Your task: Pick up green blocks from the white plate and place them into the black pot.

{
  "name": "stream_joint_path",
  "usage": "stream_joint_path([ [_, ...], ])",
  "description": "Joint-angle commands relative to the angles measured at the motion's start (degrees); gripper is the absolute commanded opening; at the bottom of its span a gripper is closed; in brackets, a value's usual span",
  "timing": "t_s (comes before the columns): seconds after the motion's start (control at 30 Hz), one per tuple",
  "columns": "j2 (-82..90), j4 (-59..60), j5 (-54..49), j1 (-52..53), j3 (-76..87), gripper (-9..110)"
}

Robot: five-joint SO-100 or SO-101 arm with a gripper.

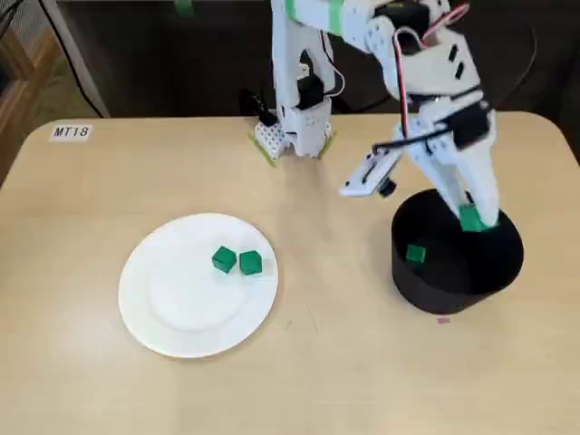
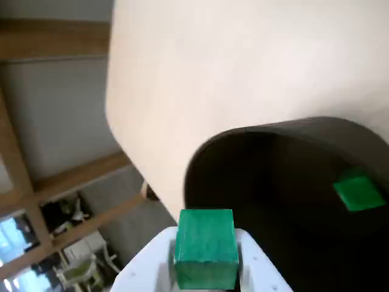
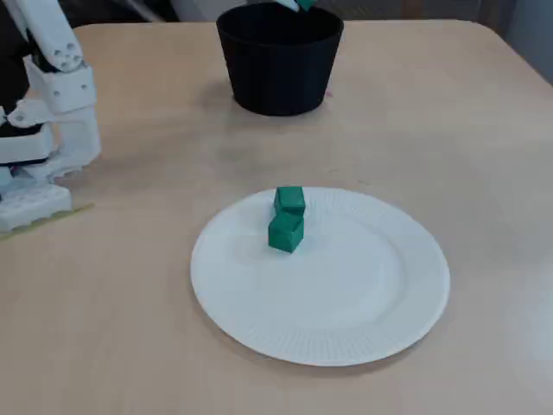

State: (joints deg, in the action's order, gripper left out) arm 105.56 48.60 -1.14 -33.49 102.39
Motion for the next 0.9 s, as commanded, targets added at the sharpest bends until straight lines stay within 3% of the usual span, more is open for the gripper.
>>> stream_joint_path([
  [0.0, -0.35, -1.41, -1.32, -1.58, 1.49, -2],
  [0.17, -1.14, -0.53, -0.97, -2.29, 2.20, -1],
  [0.3, 0.26, 1.41, -1.85, -2.64, 2.29, 34],
  [0.4, 1.49, 2.02, -1.93, -2.29, 2.29, 36],
  [0.57, 3.96, 3.34, -2.11, -0.70, 2.29, 34],
  [0.67, 6.15, 4.57, -2.29, 1.67, 2.29, 18],
  [0.73, 8.17, 5.98, -2.90, 4.66, 2.20, -2],
  [0.87, 11.87, 10.46, -4.04, 13.62, 1.58, -2],
])
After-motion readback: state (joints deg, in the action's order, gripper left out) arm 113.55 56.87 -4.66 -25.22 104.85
